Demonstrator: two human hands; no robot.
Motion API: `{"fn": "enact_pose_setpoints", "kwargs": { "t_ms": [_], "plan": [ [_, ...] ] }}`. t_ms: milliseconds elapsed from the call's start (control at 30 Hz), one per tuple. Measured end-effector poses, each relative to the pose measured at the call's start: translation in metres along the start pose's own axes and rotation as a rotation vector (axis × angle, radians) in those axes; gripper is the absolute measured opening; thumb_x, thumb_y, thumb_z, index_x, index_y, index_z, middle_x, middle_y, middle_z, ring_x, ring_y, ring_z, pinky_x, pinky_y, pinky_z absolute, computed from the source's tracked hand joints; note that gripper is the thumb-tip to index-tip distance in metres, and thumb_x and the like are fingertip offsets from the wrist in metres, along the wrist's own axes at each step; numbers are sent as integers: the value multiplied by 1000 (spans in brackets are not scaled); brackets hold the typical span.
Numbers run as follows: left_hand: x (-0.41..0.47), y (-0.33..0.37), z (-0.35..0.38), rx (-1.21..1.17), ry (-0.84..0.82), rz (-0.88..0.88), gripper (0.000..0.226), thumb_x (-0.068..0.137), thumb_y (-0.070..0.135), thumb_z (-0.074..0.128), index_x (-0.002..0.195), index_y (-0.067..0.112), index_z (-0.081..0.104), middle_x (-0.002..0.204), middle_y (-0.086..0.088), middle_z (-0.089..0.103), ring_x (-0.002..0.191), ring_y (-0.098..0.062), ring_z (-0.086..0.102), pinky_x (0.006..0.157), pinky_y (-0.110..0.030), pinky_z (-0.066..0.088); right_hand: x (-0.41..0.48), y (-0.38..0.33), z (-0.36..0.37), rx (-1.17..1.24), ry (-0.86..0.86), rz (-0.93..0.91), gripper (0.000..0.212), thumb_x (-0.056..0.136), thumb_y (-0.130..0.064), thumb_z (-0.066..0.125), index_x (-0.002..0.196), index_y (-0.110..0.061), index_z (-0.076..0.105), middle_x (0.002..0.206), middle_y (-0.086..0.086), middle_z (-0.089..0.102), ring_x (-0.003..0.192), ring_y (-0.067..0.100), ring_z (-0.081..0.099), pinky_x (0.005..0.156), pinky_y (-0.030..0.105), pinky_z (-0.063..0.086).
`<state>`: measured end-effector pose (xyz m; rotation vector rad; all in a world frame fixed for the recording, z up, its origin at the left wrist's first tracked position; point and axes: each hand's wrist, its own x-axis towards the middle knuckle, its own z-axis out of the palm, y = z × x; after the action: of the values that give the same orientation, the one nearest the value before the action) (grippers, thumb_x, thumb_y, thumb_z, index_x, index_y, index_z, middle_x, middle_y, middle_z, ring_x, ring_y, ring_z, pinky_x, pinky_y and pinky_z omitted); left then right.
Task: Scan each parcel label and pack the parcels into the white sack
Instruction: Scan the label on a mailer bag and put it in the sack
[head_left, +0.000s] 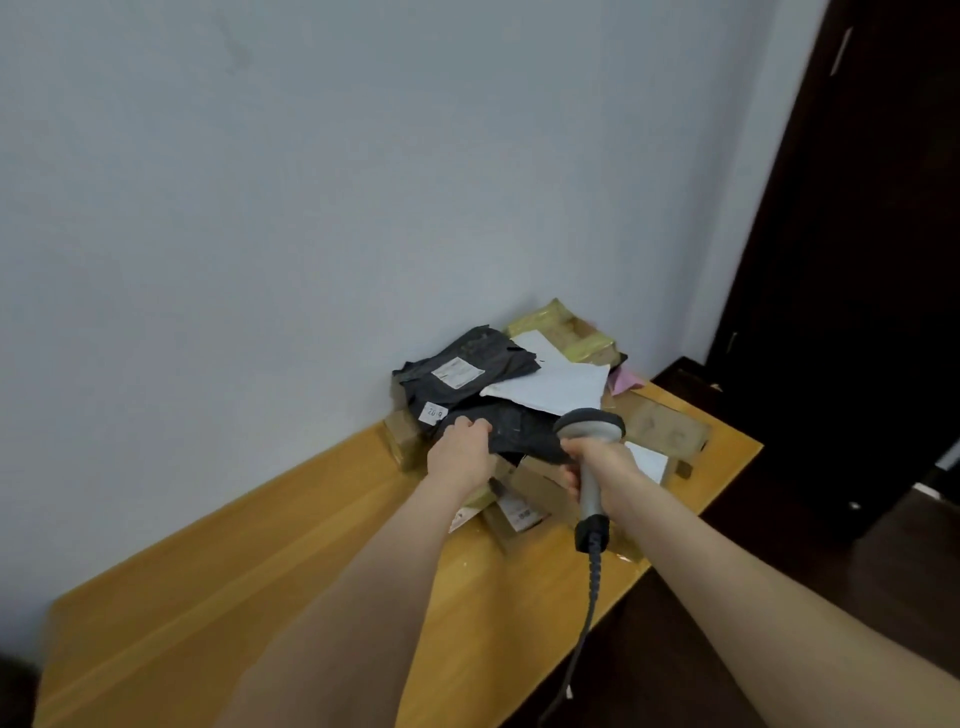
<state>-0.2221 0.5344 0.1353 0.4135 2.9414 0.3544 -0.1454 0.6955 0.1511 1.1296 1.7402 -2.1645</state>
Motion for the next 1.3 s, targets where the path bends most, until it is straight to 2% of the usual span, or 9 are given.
{"fn": "enact_pose_setpoints", "kwargs": {
  "t_ms": [267, 467, 567, 667, 800, 933, 1033, 1133, 1300],
  "plan": [
    [123, 45, 29, 85, -39, 216, 70, 88, 30, 66, 146, 22, 28, 144, -3, 35, 126, -23, 44, 83, -37, 46, 96, -67, -30, 136, 89, 18, 25, 89, -15, 65, 110, -3, 57, 68, 11, 60, 49, 16, 53, 50, 28, 46],
    [190, 53, 61, 296, -83, 277, 89, 85, 21, 69, 152, 28, 10, 158, -6, 16, 145, -25, 17, 114, -36, 25, 147, -88, -45, 215, 87, 39, 13, 91, -13, 60, 99, -2, 56, 59, 8, 53, 46, 15, 46, 41, 23, 41],
    [205, 55, 69, 354, -54, 268, 58, 91, 15, 57, 143, 26, 34, 141, -6, 42, 128, -24, 44, 97, -33, 41, 160, -95, -52, 245, 82, 59, 9, 91, -12, 62, 92, -3, 58, 59, 9, 54, 44, 15, 46, 38, 21, 41],
    [208, 57, 61, 371, 54, 220, 27, 97, 17, 42, 119, 19, 58, 112, -3, 63, 101, -25, 61, 71, -32, 40, 171, -102, -56, 264, 33, 54, 14, 89, -14, 65, 98, -5, 61, 63, 9, 55, 46, 13, 47, 46, 24, 42],
    [208, 59, 32, 36, 273, -33, 21, 99, 22, 41, 101, 19, 61, 90, -2, 66, 85, -25, 62, 64, -31, 41, 172, -115, -53, 287, -86, 45, 10, 93, -17, 60, 89, -9, 57, 61, 7, 53, 46, 13, 45, 48, 23, 40],
    [196, 57, -12, -452, 478, -316, 19, 98, 22, 48, 99, 13, 64, 78, 4, 59, 77, -20, 57, 65, -28, 38, 166, -130, -44, 308, -154, 25, 10, 91, -14, 65, 91, -7, 59, 64, 10, 60, 48, 13, 54, 45, 23, 45],
    [173, 44, -40, -769, 493, -392, 16, 95, 13, 52, 94, 6, 67, 62, 4, 56, 59, -17, 49, 53, -25, 38, 156, -133, -32, 307, -238, 16, 10, 88, -11, 69, 82, -5, 63, 62, 6, 66, 45, 9, 58, 43, 18, 49],
    [135, 33, -57, -1068, 458, -443, 17, 95, 6, 51, 93, 5, 68, 62, 4, 67, 51, -9, 60, 45, -19, 44, 143, -135, -15, 290, -277, 10, 11, 83, -10, 74, 83, -5, 64, 73, 6, 68, 55, 12, 63, 45, 20, 51],
    [78, 6, -75, -1380, 338, -448, 17, 98, 7, 48, 107, 5, 63, 86, -6, 72, 67, -14, 70, 54, -26, 56, 116, -128, 17, 277, -376, 29, 11, 81, -3, 75, 83, -1, 64, 73, 11, 66, 49, 17, 65, 44, 22, 53]
  ]
}}
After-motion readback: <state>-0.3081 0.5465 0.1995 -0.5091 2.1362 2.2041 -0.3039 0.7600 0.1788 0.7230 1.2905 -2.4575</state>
